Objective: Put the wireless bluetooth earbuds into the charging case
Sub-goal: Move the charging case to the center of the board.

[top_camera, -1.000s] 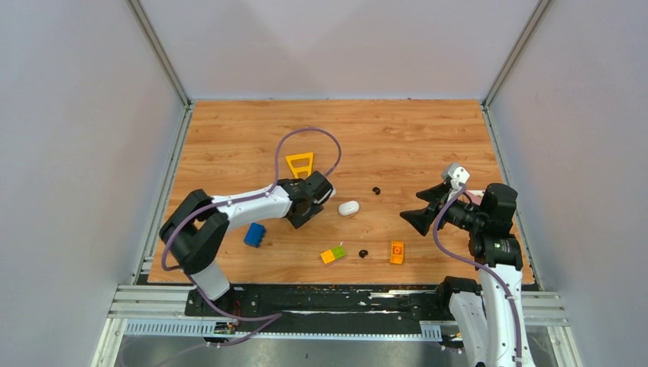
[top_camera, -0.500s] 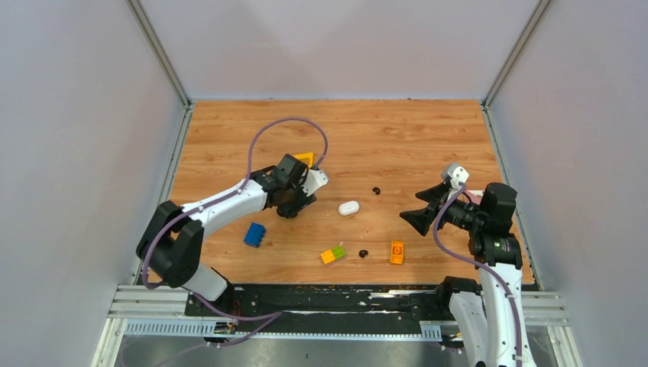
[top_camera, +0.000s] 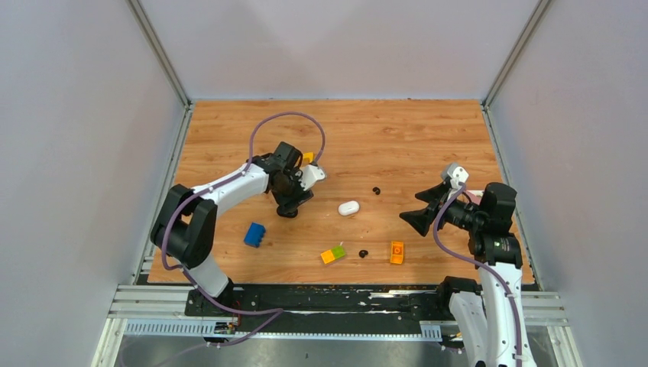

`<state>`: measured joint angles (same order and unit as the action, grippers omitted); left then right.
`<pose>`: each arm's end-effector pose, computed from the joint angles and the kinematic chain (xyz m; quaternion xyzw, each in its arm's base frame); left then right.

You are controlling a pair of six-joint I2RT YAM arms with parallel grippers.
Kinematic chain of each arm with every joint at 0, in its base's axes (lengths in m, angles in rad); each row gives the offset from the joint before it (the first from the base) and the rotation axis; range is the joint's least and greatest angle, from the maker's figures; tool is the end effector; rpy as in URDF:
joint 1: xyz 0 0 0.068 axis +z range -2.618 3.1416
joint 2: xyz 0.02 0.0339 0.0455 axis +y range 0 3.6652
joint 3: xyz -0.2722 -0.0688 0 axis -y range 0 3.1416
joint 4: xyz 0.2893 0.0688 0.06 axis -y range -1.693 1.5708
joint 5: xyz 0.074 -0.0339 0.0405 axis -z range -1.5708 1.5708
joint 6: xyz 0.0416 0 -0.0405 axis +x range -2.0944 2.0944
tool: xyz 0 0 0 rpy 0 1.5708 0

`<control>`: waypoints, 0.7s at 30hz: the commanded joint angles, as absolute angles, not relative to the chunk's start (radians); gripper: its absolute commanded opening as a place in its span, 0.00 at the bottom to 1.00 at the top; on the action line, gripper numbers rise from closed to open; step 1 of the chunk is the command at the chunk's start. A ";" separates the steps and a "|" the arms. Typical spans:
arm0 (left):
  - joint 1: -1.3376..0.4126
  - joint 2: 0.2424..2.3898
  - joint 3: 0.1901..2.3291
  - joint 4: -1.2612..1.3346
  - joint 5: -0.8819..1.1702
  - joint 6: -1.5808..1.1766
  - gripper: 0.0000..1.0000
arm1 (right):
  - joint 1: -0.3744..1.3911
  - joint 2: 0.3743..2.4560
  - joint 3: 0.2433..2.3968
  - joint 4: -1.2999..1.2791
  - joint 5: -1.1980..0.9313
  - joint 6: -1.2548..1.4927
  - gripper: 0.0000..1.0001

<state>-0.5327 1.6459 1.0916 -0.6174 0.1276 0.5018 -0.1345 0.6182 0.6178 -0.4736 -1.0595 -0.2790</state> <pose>0.3098 -0.1888 0.1775 0.4947 0.8440 -0.0655 0.1968 0.1748 0.0130 0.2881 -0.3159 0.7155 0.3297 0.5288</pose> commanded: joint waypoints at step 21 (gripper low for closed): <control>-0.732 1.765 1.071 -0.596 -0.080 0.567 0.42 | -0.141 0.623 0.612 -0.447 -1.084 -0.293 0.77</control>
<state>-0.6743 1.7321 1.0565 -0.5972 -0.0544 0.5823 -0.1345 0.6285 0.6140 -0.4732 -1.0607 -0.2794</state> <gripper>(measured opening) 0.521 0.770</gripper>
